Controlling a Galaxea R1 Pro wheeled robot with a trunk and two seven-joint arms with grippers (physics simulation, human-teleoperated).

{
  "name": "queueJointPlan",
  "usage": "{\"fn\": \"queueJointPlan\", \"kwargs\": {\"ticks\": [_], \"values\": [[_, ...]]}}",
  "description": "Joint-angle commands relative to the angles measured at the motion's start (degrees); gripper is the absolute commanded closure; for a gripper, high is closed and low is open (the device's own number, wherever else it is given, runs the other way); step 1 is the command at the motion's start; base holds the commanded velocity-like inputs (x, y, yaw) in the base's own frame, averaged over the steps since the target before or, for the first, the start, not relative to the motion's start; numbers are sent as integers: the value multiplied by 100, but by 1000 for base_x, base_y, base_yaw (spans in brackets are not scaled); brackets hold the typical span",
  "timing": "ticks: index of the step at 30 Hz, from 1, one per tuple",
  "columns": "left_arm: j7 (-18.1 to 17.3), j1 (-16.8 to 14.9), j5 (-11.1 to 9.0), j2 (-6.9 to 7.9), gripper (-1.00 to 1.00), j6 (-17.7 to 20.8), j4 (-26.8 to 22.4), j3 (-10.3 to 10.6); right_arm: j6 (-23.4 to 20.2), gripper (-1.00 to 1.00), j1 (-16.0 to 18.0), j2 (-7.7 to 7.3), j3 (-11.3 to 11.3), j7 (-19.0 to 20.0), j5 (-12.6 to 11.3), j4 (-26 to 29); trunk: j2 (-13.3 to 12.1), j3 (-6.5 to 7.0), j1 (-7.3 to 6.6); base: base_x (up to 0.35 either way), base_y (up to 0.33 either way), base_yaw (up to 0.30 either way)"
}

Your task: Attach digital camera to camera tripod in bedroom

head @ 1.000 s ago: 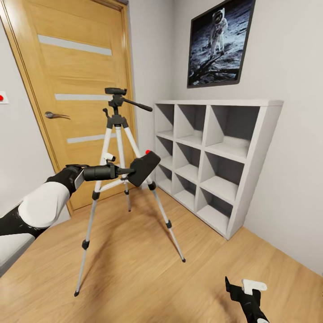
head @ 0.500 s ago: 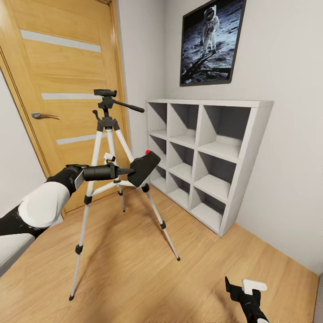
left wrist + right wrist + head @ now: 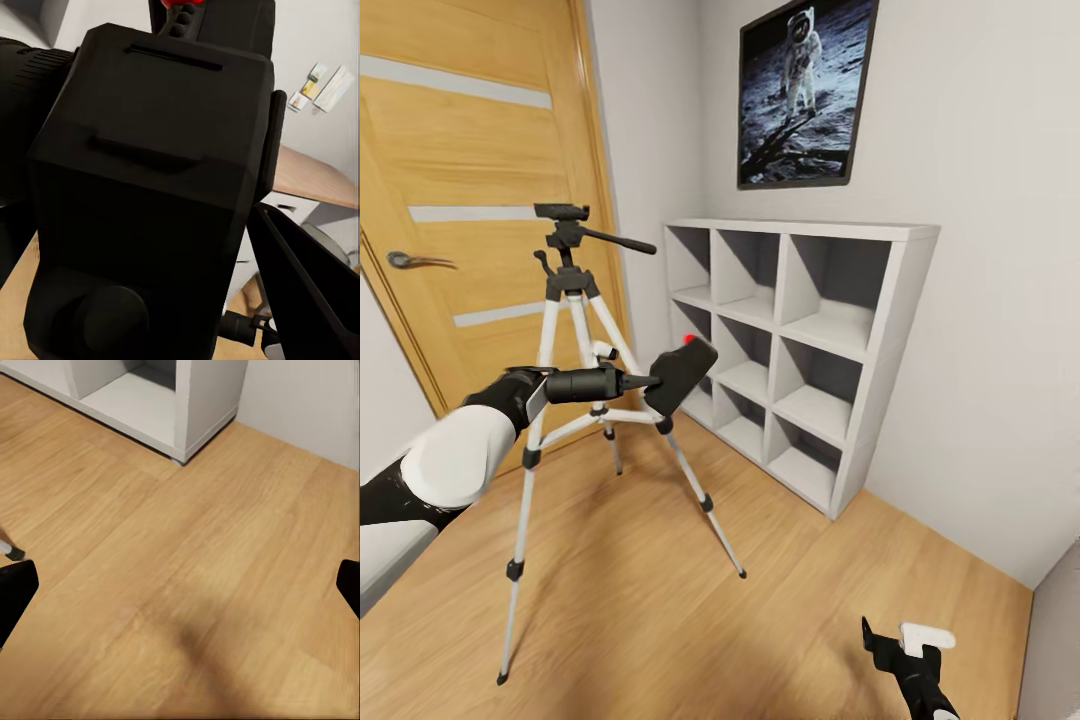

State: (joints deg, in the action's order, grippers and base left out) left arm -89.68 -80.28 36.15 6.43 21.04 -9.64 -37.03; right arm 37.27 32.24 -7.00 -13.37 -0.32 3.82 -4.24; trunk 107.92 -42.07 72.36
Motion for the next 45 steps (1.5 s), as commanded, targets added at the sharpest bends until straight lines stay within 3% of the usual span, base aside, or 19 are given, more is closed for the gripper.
{"fn": "queueJointPlan", "kwargs": {"ticks": [1, 16, 31, 45], "values": [[-32, -5, 59, -1, 100, 49, -3, -59, 34, -100, 10, -3, -43, -3, 40, -24, -38, 4, -23, 0, 0, -134], [-32, -5, 59, -1, 100, 49, -3, -59, 34, -100, 10, -3, -43, -3, 40, -25, -640, 153, -353, -7, 0, -114], [-32, -5, 59, -1, 100, 49, -3, -59, 34, -100, 10, -3, -43, -3, 44, -24, -1242, 371, -682, -154, 0, -24], [-32, -5, 59, -1, 100, 49, -3, -59, 34, -100, 10, 5, -43, -3, 48, -24, -1803, 620, -990, -9, 0, 186]]}}
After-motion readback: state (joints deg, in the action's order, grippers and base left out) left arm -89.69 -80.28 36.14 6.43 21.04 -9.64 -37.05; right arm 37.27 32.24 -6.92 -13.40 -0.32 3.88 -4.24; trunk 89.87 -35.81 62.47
